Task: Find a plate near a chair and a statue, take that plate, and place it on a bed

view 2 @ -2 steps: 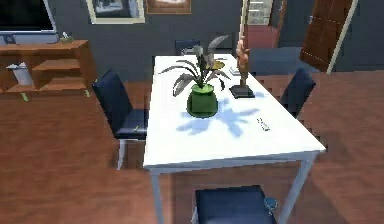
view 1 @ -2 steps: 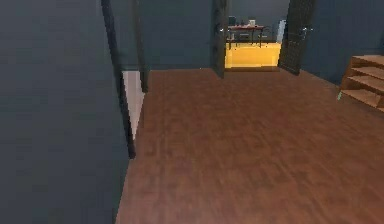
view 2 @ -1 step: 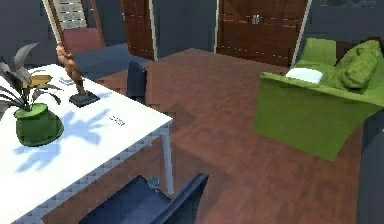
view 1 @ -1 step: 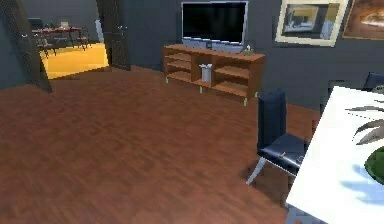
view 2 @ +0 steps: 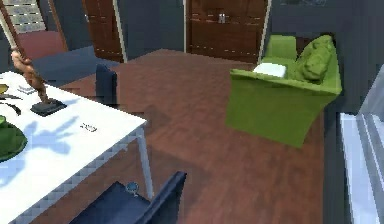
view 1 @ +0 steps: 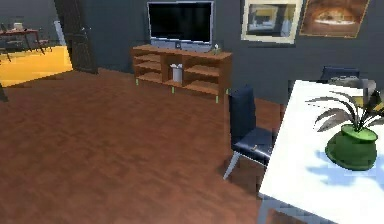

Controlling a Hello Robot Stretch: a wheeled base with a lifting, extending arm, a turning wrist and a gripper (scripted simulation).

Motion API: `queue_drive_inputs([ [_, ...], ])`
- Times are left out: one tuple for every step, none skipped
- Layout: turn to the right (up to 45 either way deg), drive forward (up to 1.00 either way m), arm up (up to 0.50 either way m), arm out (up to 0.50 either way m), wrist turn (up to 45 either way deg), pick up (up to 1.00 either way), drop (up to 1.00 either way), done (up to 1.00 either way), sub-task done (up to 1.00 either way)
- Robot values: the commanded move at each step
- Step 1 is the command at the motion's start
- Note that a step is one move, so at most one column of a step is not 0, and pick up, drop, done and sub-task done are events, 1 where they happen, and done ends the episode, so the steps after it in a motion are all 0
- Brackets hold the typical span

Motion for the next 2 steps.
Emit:
queue_drive_inputs([
  [0.0,0.65,0.0,0.0,0.0,0.0,0.0,0.0,0.0],
  [33.0,0.0,0.0,0.0,0.0,0.0,0.0,0.0,0.0],
])
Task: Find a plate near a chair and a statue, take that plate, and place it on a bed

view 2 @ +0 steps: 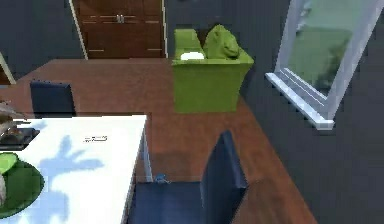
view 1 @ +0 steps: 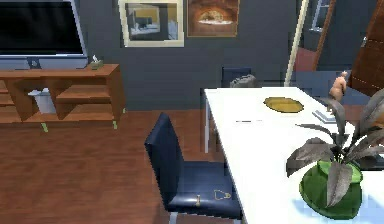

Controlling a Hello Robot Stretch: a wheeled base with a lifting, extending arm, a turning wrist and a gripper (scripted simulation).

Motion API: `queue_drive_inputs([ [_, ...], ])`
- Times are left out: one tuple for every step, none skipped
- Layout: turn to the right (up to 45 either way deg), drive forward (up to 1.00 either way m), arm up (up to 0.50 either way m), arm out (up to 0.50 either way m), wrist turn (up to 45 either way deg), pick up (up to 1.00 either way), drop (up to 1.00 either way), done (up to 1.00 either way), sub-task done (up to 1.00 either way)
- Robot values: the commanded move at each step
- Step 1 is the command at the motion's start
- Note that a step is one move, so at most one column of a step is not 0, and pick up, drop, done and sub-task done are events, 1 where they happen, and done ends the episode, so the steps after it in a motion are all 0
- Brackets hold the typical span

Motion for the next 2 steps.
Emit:
queue_drive_inputs([
  [0.0,0.05,0.0,0.0,0.0,0.0,0.0,0.0,0.0],
  [-45.0,0.0,0.0,0.0,0.0,0.0,0.0,0.0,0.0],
])
